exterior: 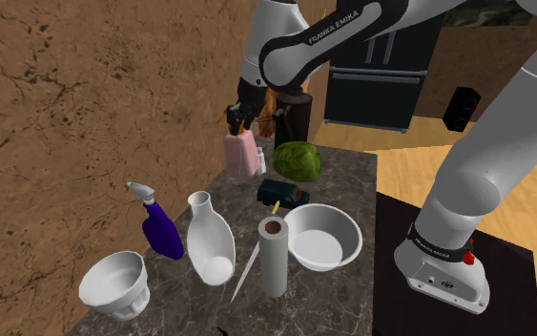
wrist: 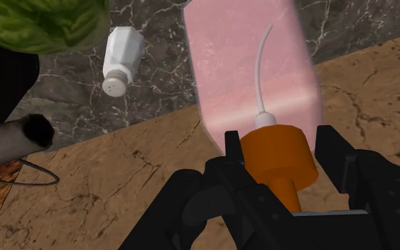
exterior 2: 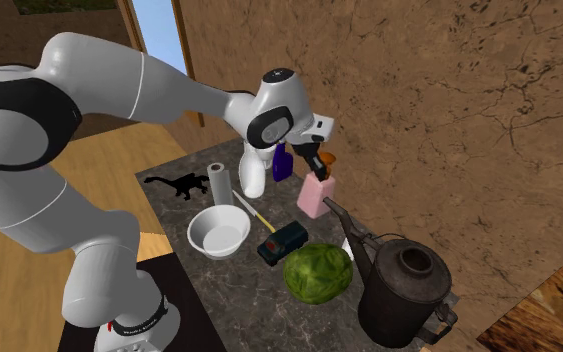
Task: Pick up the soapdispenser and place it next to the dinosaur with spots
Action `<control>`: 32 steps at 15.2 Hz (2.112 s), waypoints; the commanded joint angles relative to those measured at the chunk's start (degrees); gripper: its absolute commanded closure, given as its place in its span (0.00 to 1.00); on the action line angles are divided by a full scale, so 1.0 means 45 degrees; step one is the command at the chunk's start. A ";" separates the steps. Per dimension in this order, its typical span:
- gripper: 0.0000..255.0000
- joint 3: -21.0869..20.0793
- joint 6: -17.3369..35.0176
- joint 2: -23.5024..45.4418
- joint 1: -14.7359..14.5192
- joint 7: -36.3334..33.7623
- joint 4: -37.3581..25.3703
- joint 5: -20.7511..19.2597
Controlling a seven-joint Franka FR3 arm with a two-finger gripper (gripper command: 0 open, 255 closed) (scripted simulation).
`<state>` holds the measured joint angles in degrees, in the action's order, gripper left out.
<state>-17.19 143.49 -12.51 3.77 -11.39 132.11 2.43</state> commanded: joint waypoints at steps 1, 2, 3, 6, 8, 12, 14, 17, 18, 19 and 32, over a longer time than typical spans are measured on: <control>1.00 0.0025 -0.0338 -0.0109 -0.0008 0.0032 -0.0227 0.0036; 1.00 0.0041 -0.0515 -0.0170 -0.0012 0.0051 -0.0344 0.0056; 1.00 0.0056 -0.0691 -0.0228 -0.0016 0.0069 -0.0464 0.0074; 1.00 0.0100 -0.1218 -0.0384 -0.0022 0.0115 -0.0839 0.0119; 1.00 0.0127 -0.1568 -0.0473 -0.0024 0.0140 -0.1102 0.0142; 1.00 0.0176 -0.2262 -0.0614 -0.0022 0.0179 -0.1658 0.0172; 1.00 0.0199 -0.2608 -0.0668 -0.0019 0.0193 -0.1952 0.0181; 1.00 0.0230 -0.3124 -0.0726 -0.0012 0.0209 -0.2411 0.0187; 1.00 0.0239 -0.3295 -0.0739 -0.0009 0.0214 -0.2570 0.0187; 1.00 0.0248 -0.3467 -0.0750 -0.0006 0.0217 -0.2731 0.0186; 1.00 0.0321 -0.5693 -0.0628 0.0055 0.0208 -0.5075 0.0110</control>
<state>-15.73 118.77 -15.48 4.00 -10.40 110.30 2.98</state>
